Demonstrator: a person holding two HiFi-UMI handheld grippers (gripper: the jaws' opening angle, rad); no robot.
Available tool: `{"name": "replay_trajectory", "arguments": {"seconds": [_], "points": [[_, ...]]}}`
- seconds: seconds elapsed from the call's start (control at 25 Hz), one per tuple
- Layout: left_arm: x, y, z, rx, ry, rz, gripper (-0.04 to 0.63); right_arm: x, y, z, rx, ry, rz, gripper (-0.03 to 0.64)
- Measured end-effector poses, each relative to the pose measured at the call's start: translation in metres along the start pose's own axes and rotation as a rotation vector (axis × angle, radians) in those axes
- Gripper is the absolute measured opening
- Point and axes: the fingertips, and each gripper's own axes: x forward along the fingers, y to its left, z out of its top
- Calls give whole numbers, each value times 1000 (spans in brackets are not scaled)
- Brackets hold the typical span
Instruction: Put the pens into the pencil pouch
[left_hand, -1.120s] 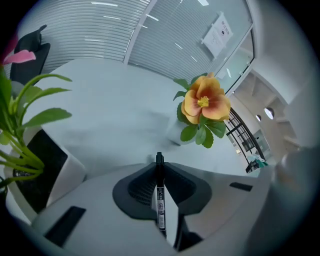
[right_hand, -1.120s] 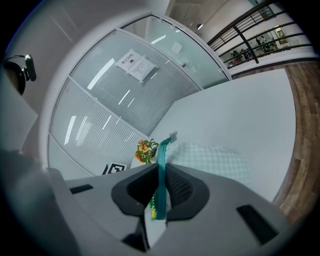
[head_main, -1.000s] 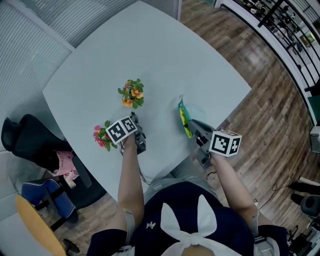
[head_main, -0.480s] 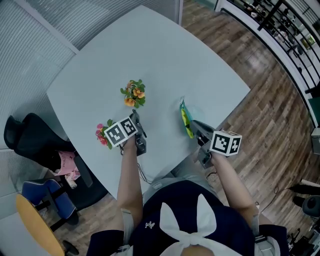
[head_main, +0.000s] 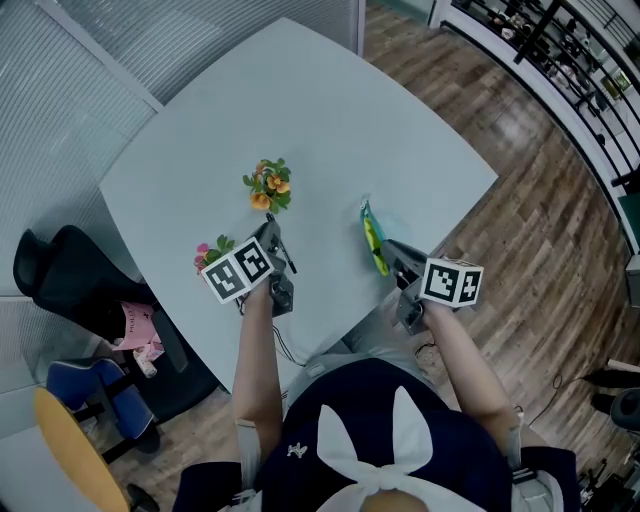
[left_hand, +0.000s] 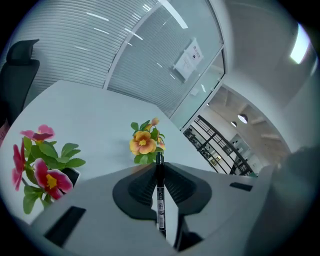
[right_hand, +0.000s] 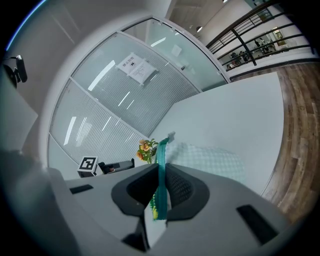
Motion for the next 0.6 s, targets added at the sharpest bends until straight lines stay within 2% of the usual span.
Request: {"name": "replay_trajectory", "arguments": {"seconds": [0.4,0.6], "points": [[-37,-45,12,52,-90,-104,60,-8,3,-11,22,-6,1,46],[-57,-79,18,64,-142,-190,60,-10,7,-18,32,-9,0,46]]}}
